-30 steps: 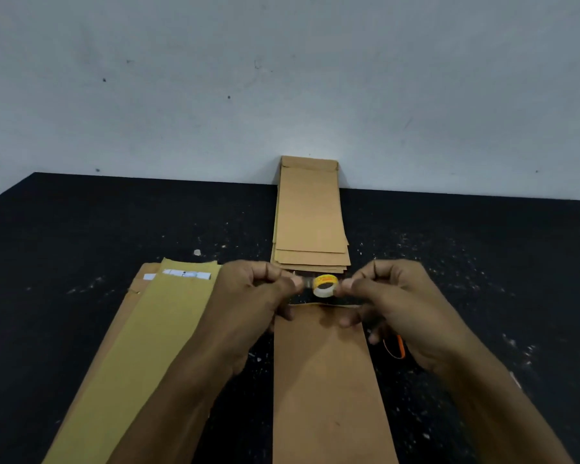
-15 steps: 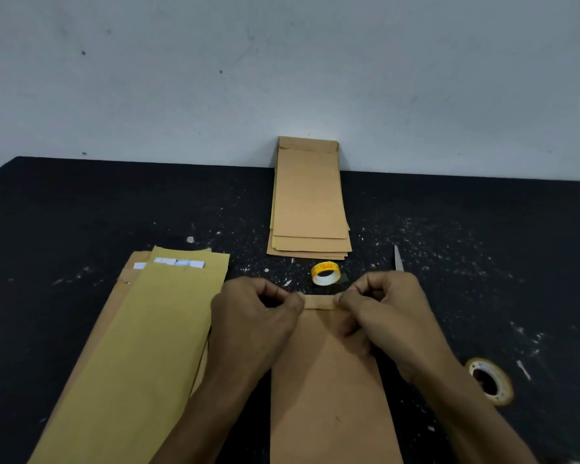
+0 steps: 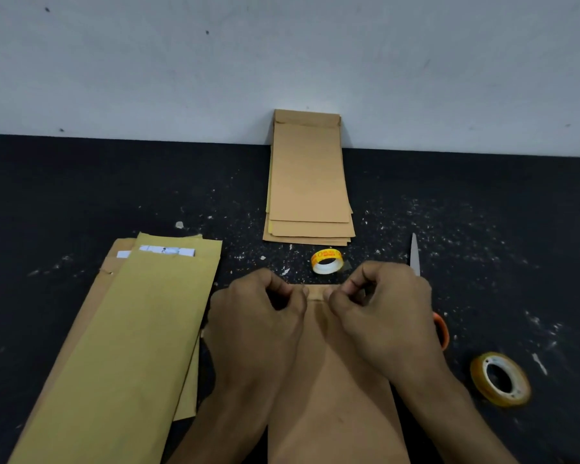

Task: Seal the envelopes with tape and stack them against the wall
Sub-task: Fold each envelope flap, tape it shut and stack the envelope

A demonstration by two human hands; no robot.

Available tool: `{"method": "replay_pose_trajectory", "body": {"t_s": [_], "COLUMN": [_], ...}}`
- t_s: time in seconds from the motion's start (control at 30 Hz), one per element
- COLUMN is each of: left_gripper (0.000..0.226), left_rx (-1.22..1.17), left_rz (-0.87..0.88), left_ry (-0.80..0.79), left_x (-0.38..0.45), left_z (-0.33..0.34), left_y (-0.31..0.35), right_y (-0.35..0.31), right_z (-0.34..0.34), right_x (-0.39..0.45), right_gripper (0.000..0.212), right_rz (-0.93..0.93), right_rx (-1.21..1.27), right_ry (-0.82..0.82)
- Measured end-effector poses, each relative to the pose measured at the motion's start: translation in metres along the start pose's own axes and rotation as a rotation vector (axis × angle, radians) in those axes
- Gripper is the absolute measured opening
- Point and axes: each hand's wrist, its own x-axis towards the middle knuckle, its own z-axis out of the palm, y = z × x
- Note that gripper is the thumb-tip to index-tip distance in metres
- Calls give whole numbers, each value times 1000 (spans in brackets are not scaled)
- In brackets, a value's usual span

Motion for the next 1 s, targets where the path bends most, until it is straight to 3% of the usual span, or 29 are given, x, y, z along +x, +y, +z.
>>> {"method": "replay_pose_trajectory", "body": {"t_s": [0.6, 0.83, 1.0], "left_gripper": [21, 20, 47], "left_rx": [161, 131, 85], "left_rz": [185, 139, 51], "left_ry": [27, 7, 11], "left_x": [-4, 4, 7], "left_z": [6, 0, -5], "left_y": [-5, -10, -8], "right_y": [-5, -4, -5], "right_z": [11, 10, 9], "right_x": [-7, -6, -7], "right_gripper": [22, 19, 22], "right_rz": [-106, -86, -75], "right_rx": [-154, -120, -110], "right_ry": [76, 65, 64]}}
